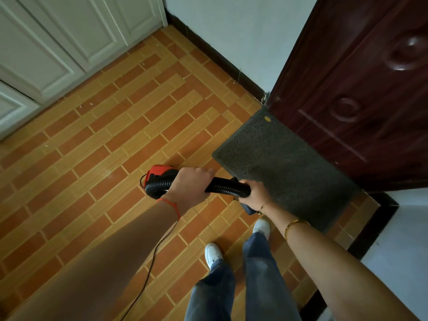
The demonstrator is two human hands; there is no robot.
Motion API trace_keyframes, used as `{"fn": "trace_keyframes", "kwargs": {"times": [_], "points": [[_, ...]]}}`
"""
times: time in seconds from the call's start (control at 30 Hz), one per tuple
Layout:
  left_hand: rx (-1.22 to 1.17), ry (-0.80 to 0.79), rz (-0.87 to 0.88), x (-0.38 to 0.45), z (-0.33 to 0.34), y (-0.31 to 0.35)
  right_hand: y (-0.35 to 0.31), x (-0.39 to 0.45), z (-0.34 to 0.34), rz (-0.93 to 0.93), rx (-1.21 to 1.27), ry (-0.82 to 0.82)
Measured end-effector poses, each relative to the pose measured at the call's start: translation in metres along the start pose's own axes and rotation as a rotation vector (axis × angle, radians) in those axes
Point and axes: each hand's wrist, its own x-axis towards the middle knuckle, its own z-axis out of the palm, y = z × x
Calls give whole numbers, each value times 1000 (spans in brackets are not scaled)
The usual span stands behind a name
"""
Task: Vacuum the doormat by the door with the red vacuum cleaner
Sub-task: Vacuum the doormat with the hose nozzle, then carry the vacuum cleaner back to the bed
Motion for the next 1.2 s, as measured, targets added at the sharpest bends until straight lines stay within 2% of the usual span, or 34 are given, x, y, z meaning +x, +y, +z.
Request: {"fn": "trace_keyframes", "kwargs": {"times": [0.2,0.4,0.6,0.97,1.1,1.2], "points": [[-130,61,-109,-9,-27,-16,-12,-19,-21,38,81,90],[-380,161,-373,-12,-22,-44,-20,-23,-35,86,134,170],[-544,101,-606,-16,9,-71,-19,-6,-46,116,151,173],[-851,177,-747,-4,54,-92,-38,27,-35,162,177,186],[-927,99,-904,8,61,-115,-56,41,-17,207,230,263],[-977,-20,-921,11,78,-135,-68,55,-3,243,256,295]]}}
